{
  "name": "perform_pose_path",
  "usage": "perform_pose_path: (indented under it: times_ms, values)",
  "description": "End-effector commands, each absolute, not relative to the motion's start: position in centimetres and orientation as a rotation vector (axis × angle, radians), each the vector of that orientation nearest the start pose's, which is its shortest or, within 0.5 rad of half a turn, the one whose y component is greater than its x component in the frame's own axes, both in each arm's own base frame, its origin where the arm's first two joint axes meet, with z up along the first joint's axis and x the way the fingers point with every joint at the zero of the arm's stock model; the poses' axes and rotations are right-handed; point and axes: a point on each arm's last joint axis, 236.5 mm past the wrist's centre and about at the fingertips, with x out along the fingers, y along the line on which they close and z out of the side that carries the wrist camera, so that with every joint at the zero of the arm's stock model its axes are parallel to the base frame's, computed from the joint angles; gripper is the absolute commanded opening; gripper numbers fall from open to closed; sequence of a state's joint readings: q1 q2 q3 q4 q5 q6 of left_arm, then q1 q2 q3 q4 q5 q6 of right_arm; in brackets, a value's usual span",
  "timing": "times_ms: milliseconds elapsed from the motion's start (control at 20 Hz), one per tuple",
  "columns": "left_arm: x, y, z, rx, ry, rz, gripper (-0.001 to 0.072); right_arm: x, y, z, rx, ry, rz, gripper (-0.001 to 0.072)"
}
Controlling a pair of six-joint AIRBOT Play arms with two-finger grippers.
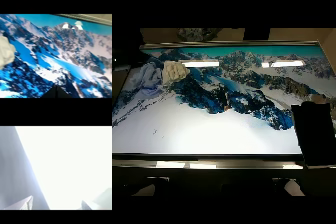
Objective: Fold the shirts.
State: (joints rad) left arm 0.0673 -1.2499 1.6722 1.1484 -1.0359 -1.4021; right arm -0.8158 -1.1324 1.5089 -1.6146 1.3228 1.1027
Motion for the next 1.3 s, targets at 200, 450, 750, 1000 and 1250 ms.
perform_pose_path:
  times_ms: [200,450,750,1000,1250]
  values:
    - [44.5,-2.1,18.0,0.127,0.972,0.063,0.0571,41.8,-4.3,19.0,-0.295,0.955,0.059,0.0696]
    - [35.6,-2.8,4.4,0.098,1.36,0.039,0.0569,38.2,5.3,5.7,-0.292,1.425,0.421,0.0677]
    - [34.9,-2.7,3.4,0.094,1.348,0.043,0.0569,38.4,5.3,5.3,-0.343,1.43,0.407,0.068]
    - [34.9,-2.7,3.4,0.094,1.348,0.043,0.0569,38.4,5.3,5.3,-0.343,1.43,0.407,0.068]
    - [34.9,-2.7,3.4,0.094,1.348,0.043,0.0569,38.4,5.3,5.3,-0.343,1.43,0.407,0.068]
